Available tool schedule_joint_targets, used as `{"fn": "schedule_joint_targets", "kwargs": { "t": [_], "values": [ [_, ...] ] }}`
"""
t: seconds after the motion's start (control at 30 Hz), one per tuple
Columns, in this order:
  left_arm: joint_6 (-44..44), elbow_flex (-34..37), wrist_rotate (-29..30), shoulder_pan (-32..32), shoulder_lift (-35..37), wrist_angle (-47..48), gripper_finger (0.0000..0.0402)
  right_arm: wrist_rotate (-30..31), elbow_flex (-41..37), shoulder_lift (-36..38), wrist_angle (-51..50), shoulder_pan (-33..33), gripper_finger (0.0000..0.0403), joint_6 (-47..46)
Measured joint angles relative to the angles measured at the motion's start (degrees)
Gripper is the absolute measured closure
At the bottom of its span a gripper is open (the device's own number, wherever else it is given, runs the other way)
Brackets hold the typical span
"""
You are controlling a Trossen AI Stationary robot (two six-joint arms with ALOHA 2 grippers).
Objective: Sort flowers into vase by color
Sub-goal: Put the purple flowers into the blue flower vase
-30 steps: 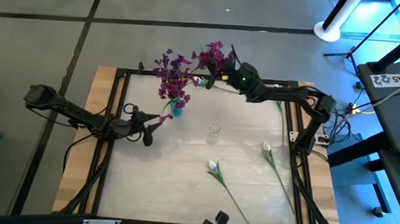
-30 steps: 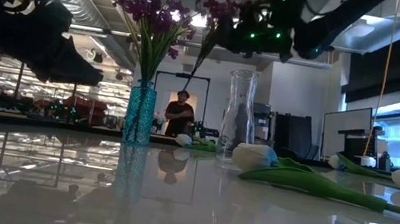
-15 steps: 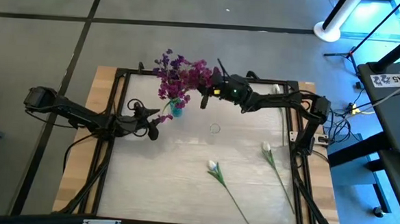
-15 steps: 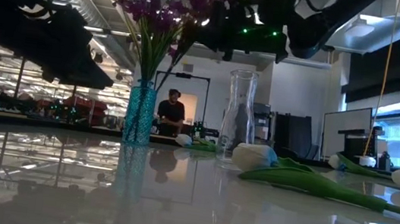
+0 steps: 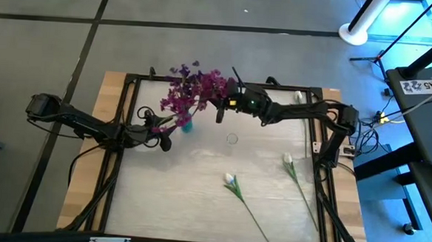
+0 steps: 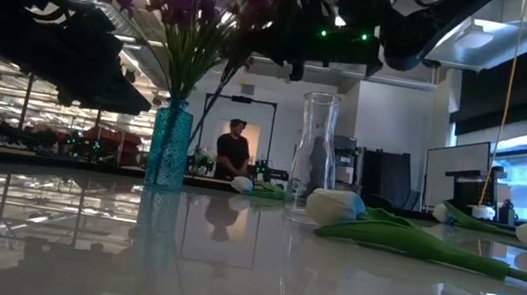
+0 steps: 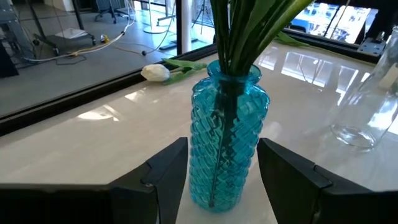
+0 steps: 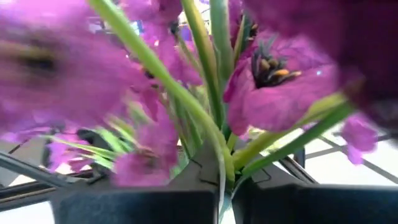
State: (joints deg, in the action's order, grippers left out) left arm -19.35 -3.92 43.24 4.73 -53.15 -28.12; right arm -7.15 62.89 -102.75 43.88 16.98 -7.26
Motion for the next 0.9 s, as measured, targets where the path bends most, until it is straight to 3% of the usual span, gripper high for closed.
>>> {"fn": "schedule_joint_targets", "kwargs": {
  "t": [0.37,0.6,0.77,0.9],
  "values": [
    [0.99,0.0,0.02,0.04,0.0,0.09,0.0212,-0.1,0.13,9.58,-3.05,-0.52,0.0394,4.51],
    [6.39,0.0,0.65,-3.06,0.0,0.49,0.0212,-4.51,0.09,10.77,-3.62,-0.53,0.0394,4.21],
    [10.9,-1.84,-9.36,-9.43,0.02,2.8,0.0212,-4.94,0.08,10.77,-3.69,-1.36,0.0394,4.34],
    [14.13,-8.21,-13.99,-13.44,0.02,15.91,0.0212,-4.01,0.07,10.77,-2.96,-3.21,0.0394,6.67]
  ]
}}
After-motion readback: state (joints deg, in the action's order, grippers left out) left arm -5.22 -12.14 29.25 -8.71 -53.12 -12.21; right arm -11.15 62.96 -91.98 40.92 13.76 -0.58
